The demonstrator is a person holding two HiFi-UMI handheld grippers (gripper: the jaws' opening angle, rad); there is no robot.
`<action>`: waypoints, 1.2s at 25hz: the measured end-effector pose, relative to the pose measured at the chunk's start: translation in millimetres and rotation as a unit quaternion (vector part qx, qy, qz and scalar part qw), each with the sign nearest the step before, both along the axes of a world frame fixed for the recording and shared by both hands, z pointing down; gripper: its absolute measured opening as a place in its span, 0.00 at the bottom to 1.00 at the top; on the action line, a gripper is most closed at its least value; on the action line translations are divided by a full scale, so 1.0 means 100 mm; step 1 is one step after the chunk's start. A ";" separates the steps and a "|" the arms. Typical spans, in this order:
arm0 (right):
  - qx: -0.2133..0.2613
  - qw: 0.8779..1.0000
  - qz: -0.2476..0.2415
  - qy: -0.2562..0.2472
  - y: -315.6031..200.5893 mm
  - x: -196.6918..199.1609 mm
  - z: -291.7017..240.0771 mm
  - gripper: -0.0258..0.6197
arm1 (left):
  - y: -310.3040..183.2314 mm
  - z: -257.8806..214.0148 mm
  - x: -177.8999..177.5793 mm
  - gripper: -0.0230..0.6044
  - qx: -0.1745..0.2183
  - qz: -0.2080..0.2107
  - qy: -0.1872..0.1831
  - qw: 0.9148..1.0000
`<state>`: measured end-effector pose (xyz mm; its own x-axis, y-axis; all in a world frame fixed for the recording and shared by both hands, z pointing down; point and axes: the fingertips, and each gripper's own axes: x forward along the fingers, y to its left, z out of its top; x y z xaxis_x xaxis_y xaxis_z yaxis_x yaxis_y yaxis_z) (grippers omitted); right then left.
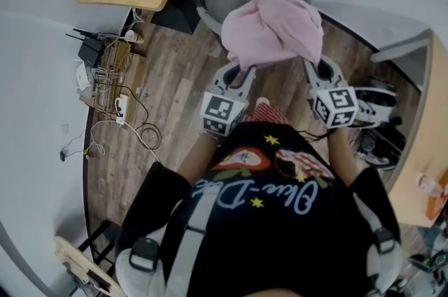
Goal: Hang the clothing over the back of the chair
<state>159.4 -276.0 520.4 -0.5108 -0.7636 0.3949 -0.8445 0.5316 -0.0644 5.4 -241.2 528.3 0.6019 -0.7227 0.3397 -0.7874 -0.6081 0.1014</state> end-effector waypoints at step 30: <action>0.027 0.997 0.058 -0.038 0.70 -0.10 -0.43 0.23 | 0.53 -0.38 -0.33 0.18 0.021 -0.046 -0.009 0.999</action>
<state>149.0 -206.3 477.2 -0.4450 -0.8380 0.3158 -0.8941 0.4357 -0.1037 -27.6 -188.3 490.4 0.5258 -0.7890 0.3178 -0.8418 -0.5363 0.0615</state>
